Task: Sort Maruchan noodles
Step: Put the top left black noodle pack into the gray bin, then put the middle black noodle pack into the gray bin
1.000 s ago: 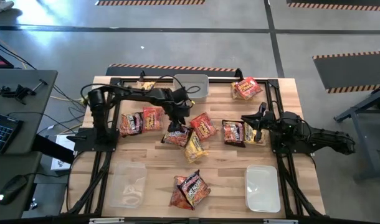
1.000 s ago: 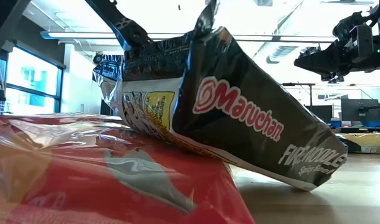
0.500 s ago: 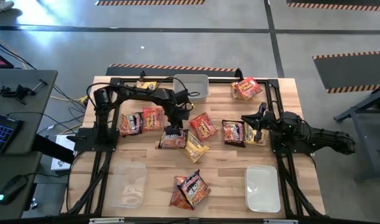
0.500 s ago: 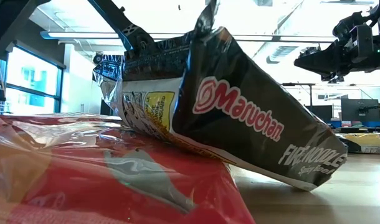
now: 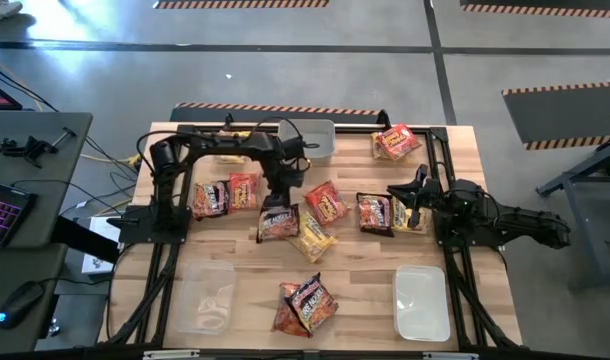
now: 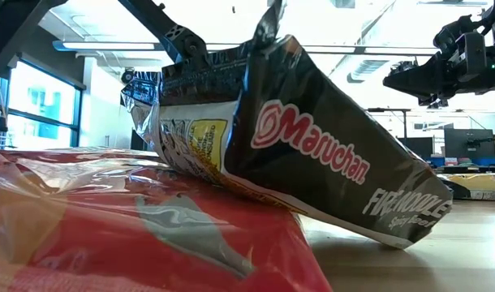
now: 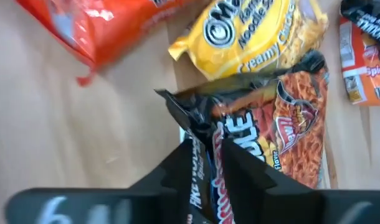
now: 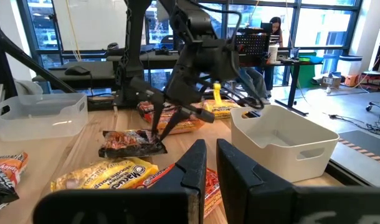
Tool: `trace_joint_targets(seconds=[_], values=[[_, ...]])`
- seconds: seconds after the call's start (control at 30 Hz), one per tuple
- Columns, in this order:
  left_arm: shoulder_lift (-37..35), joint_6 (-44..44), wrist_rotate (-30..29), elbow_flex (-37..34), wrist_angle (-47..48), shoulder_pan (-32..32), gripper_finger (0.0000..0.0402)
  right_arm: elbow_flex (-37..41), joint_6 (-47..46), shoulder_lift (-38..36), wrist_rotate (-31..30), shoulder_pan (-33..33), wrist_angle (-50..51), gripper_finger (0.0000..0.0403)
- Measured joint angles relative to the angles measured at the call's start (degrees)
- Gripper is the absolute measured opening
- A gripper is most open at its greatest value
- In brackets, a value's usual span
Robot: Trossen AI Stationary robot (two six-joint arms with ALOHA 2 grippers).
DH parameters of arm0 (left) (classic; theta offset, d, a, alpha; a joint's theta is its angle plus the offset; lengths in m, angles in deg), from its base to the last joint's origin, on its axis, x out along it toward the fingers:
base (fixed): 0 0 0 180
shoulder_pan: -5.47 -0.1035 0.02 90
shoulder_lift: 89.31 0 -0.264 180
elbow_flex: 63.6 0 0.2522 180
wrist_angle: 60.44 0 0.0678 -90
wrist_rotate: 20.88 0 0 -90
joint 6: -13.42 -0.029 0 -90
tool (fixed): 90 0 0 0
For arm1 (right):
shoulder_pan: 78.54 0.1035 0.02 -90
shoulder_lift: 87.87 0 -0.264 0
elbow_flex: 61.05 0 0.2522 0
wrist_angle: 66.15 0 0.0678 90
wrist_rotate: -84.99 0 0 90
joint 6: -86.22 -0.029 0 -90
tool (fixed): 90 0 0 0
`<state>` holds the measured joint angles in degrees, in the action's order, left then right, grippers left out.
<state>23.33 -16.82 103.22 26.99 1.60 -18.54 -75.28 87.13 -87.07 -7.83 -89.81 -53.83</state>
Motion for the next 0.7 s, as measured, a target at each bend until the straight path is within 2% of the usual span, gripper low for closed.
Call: trace_joint_targets(seconds=[0.17,0.3,0.43,0.5,0.6,0.7], values=[[0.00,0.04,0.12,3.04,2.73,-0.96,0.0011,0.01,-0.01,0.00,0.02,0.01,0.00,0.0023],[-0.04,5.60,-1.80,3.59,3.08,-1.23,0.0010,0.00,0.00,0.00,0.01,0.00,0.01,0.0023],[-0.04,8.04,-5.73,3.60,7.86,-1.23,0.0052,0.00,0.00,0.00,0.02,0.00,0.01,0.0023],[-0.04,8.15,-5.73,3.60,9.71,-1.23,0.0084,0.01,0.00,0.00,0.00,0.01,-0.01,0.0023],[-0.04,8.45,-4.47,3.58,10.33,-1.31,0.0137,0.01,-0.01,0.00,0.01,0.01,0.00,0.0023],[0.19,7.21,0.07,3.58,9.44,-1.89,0.0184,0.00,0.00,0.00,0.01,0.01,0.00,0.0023]])
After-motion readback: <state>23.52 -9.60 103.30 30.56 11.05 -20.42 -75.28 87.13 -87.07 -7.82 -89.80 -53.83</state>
